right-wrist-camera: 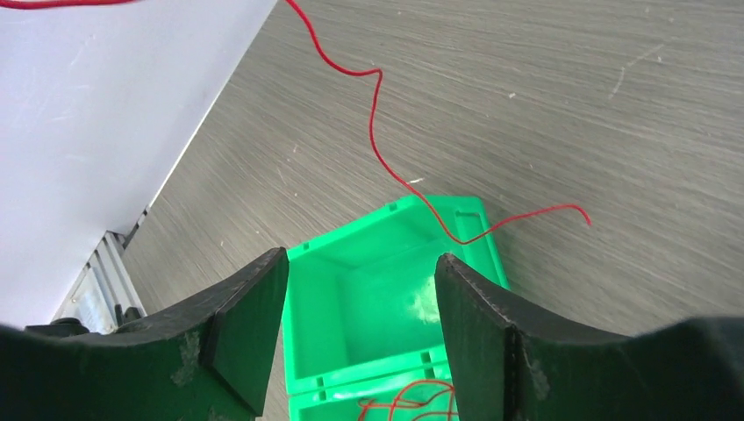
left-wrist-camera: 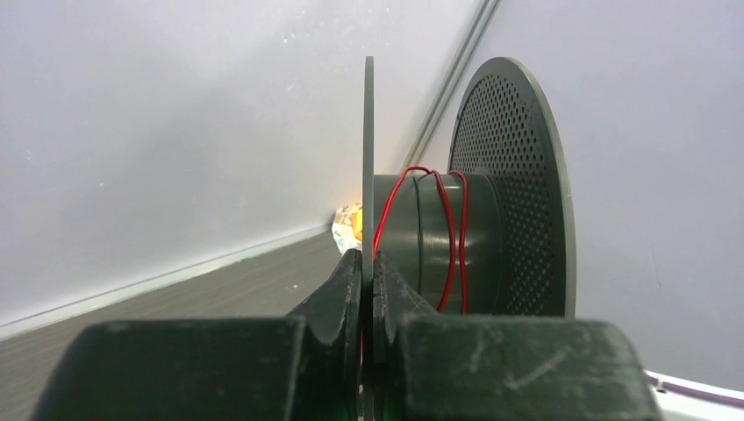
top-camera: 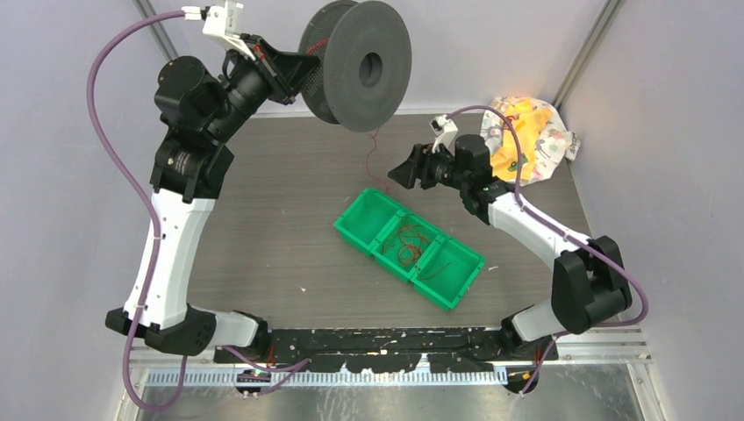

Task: Wrap the cables

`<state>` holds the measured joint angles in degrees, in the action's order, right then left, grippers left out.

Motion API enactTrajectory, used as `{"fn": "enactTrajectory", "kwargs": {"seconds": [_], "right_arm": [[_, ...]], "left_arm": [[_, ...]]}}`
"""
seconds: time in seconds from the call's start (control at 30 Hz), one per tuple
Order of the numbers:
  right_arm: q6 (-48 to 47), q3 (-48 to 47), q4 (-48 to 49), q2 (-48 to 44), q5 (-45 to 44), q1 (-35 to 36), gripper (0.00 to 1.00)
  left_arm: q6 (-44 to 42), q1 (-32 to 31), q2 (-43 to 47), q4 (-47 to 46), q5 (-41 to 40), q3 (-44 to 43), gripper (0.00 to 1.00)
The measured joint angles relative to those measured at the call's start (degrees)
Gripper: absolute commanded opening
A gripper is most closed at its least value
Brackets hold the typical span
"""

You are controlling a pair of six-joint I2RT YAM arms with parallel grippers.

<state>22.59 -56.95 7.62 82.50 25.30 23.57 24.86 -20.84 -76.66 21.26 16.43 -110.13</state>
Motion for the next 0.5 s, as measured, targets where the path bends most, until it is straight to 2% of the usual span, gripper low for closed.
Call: {"fn": "enactTrajectory", "kwargs": {"seconds": [0.5], "right_arm": [[0.35, -6.82, 8.66, 17.66, -1.27, 6.16, 0.68]], "left_arm": [[1.84, 0.02, -0.15, -0.20, -0.39, -0.72, 0.00]]}}
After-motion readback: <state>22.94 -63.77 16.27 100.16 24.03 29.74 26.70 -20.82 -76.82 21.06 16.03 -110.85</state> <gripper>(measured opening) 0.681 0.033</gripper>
